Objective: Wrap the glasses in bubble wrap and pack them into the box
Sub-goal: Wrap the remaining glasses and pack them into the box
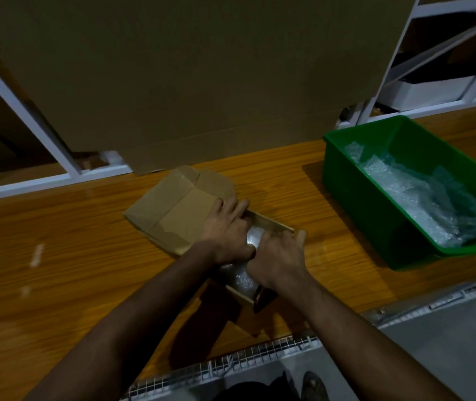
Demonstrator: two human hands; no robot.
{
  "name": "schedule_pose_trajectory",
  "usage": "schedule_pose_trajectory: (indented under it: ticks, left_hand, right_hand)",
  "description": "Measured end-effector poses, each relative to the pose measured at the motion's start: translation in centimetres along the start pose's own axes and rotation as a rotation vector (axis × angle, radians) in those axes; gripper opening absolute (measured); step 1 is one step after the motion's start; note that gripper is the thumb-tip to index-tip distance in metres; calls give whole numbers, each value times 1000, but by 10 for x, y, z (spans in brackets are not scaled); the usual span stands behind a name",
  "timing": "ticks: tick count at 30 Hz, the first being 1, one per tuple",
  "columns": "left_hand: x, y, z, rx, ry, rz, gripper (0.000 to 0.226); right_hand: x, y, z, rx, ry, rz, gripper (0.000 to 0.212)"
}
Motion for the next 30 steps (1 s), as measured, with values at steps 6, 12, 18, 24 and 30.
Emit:
schedule_pose_trajectory:
  ticks: [6,12,18,24,30]
  left_hand:
    - [6,-4,0,88,0,54,68]
    - [31,-13,-11,176,-128,43,73]
    - [147,-16,-8,445,-525,384,45]
    - [152,17,-14,757,-573,375,26]
    - [118,15,-40,854,-454,402,25]
  right_hand:
    - [-1,-2,4,-129,20,-108,49]
    - [9,-39,20,-269,18,67,6]
    - [-11,-41,51,-419,-75,141,32]
    - [9,-30,74,-474,78,324,9]
    - [38,-35,49,-130,8,441,45]
Point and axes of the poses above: each hand's wrist, its own x-axis away from the middle knuckle, its own y-axis out of the palm, z = x × y, the point moved 10 cm from there along -x, towards the middle knuckle, and after that the axes turned 3 degrees about -z, right-handed, at the moved point
